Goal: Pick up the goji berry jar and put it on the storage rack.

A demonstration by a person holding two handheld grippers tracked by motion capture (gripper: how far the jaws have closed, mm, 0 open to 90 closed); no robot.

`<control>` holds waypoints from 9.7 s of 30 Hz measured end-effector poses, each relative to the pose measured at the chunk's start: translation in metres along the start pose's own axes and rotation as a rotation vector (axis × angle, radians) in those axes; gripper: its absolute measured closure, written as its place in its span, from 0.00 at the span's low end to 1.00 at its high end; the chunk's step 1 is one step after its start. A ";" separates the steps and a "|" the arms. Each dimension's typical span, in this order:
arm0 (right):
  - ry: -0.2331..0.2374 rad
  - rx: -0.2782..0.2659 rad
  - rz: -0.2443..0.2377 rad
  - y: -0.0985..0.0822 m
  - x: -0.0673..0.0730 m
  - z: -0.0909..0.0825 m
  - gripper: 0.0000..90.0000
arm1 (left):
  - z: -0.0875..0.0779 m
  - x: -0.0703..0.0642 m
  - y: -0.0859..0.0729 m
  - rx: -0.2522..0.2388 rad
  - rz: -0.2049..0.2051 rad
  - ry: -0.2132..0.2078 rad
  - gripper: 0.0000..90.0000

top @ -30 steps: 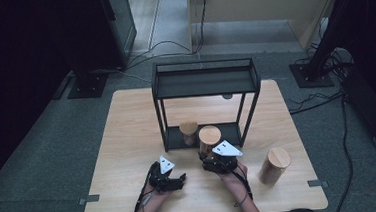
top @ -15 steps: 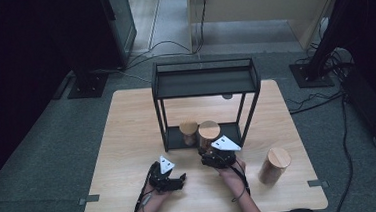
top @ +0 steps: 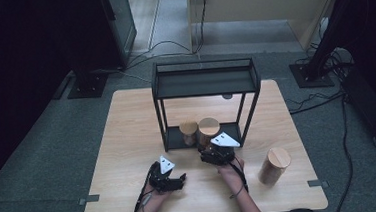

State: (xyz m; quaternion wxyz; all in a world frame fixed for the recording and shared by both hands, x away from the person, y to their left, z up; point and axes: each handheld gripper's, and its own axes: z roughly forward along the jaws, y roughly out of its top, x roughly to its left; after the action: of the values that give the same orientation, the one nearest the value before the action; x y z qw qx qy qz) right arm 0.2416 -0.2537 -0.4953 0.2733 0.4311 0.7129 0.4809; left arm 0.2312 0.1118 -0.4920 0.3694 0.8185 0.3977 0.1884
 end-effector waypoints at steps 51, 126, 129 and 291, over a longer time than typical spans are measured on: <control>-0.059 0.013 -0.009 0.018 0.008 0.036 0.28 | 0.000 0.001 0.000 0.001 0.006 -0.005 0.20; -0.056 0.023 0.010 0.016 0.005 0.056 0.23 | 0.001 0.001 0.000 -0.002 0.009 -0.012 0.20; -0.057 0.014 0.012 0.012 0.005 0.052 0.23 | 0.001 0.001 0.000 -0.002 0.010 -0.012 0.20; 0.146 0.047 0.017 -0.021 -0.048 -0.080 0.13 | 0.000 0.000 0.000 -0.002 0.007 -0.005 0.20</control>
State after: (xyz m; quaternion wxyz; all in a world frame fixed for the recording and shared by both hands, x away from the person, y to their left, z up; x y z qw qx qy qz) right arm 0.1932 -0.3351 -0.4845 0.2060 0.4072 0.7384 0.4965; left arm 0.2310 0.1114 -0.4923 0.3706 0.8199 0.3938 0.1882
